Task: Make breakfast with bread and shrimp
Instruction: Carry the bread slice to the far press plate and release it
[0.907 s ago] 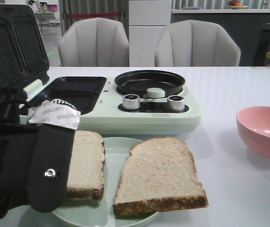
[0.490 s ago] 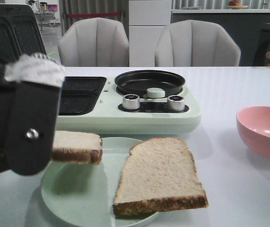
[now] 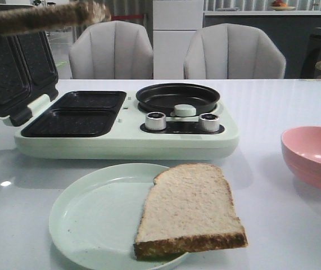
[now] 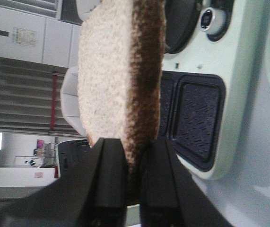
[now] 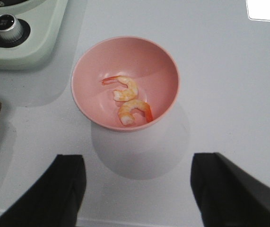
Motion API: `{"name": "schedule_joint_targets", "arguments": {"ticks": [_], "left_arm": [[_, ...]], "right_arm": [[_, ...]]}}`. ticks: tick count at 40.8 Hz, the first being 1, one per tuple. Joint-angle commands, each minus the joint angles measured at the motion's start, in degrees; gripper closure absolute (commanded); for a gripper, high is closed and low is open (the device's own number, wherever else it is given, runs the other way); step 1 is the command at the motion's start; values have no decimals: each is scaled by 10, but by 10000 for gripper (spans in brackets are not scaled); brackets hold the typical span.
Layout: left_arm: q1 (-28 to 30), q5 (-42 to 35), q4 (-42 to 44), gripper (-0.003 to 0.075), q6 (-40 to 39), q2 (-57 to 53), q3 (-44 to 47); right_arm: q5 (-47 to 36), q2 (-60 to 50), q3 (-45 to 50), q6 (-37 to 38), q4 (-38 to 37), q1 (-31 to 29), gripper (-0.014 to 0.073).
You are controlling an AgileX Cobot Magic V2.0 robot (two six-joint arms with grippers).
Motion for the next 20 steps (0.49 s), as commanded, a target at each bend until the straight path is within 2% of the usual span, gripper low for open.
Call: {"name": "schedule_joint_targets", "arguments": {"ticks": [1,6,10,20], "left_arm": [[30,3,61,622,-8,-4,-14],[99,-76,95,622,-8,15,-14],[160,-136,153,622,-9,44,-14],[285,-170,162,622,-40,163,-83]], "right_arm": [[-43,2,-16,-5,3,-4,22],[-43,2,-16,-5,3,-4,22],[-43,2,-16,-5,3,-4,22],[-43,2,-16,-5,3,-4,22]]}}
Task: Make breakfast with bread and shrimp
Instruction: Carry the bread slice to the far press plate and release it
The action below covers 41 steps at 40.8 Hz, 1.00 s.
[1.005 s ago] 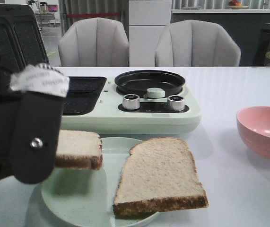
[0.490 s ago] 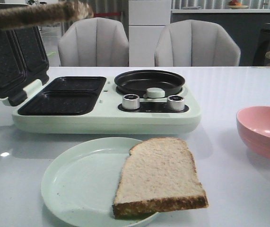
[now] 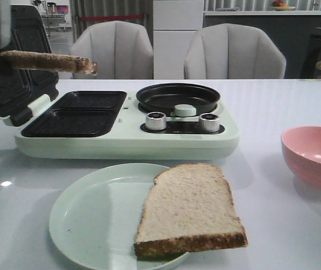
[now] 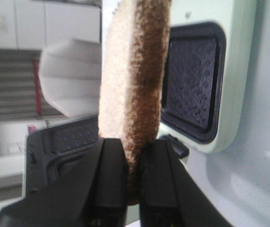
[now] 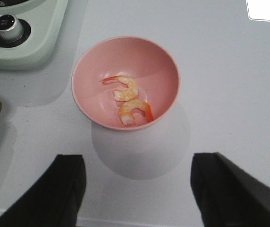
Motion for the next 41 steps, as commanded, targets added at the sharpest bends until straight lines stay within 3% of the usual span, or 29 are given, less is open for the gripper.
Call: {"name": "schedule_joint_targets", "arguments": {"ticks": [1,16,23,28,41], "left_arm": [[37,8,42,622,-18,38,-60],[112,-53,42,622,-18,228,-271],[168,-199,42,622,-18,277,-347],[204,-245,42,622,-15,314,-393],[242,-274,42,622,-14,391,-468]], "right_arm": [[-43,2,-16,-5,2,-4,22],[-43,2,-16,-5,2,-4,22],[-43,2,-16,-5,2,-4,22],[-43,2,-16,-5,2,-4,22],[-43,2,-16,-5,2,-4,22]]}}
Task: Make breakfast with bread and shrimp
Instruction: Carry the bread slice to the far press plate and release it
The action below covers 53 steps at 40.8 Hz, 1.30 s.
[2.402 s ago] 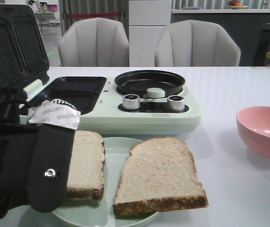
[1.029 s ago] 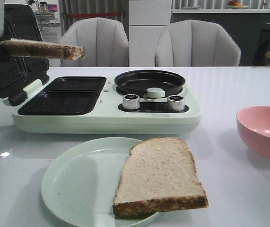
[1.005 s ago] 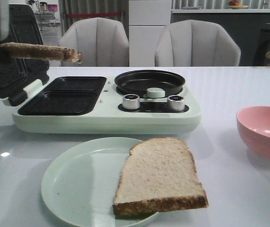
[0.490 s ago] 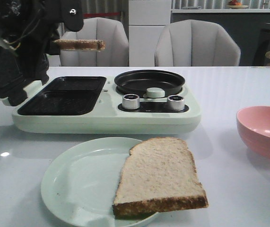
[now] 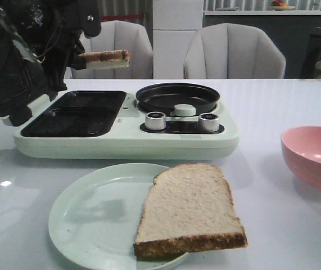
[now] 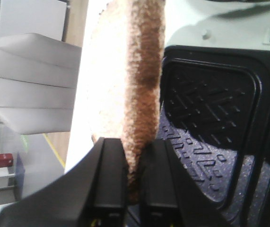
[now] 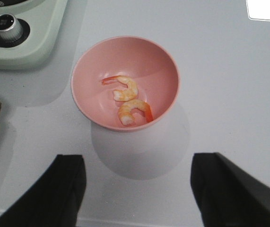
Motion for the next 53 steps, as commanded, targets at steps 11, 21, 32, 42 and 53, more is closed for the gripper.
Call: {"name": "schedule_joint_targets", "arguments": {"ticks": [11,21,32,42,53], "left_arm": [[44,-34,16,622,-5,7,-28],[44,-45,16,539,-5,18,-28],[44,-45,16,199,-5,18,-27],[44,-88,16,190,-27,-16,-25],[44,-129,16,190,-149,-86,14]], "right_arm": [[-43,2,-16,-5,2,-4,22],[-43,2,-16,-5,2,-4,22],[-43,2,-16,-5,2,-4,22],[-43,2,-16,-5,2,-4,22],[-43,2,-16,-5,2,-4,22]]}}
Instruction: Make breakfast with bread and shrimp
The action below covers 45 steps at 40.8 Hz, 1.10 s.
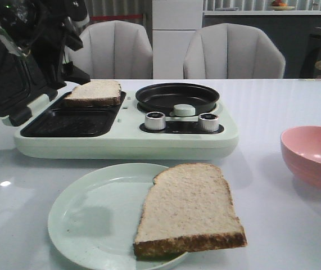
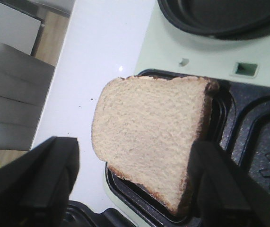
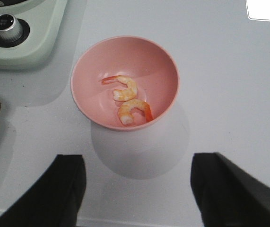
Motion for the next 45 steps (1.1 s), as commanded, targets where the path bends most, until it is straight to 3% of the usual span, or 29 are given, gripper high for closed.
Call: {"name": "schedule_joint_targets", "arguments": {"ticks": [1,12,26,37,41,45], "left_arm": [[0,-1,5,190,-64,-65,9],[-20,-13,5,190,-90,-185,99],[-148,185,5,190,-90,-346,160],[-183,202,-1,190,-94,-436,239],[-178,193,-212,190,-43,-471,257],[-177,228,-480,190,199,-504,268]], "right_arm": [[-43,2,-16,-5,2,-4,22],[-43,2,-16,-5,2,-4,22],[-43,2,-16,-5,2,-4,22],[-43,2,-16,-5,2,-4,22],[-43,2,-16,-5,2,-4,22],[-43,2,-16,-5,2,-4,22]]}}
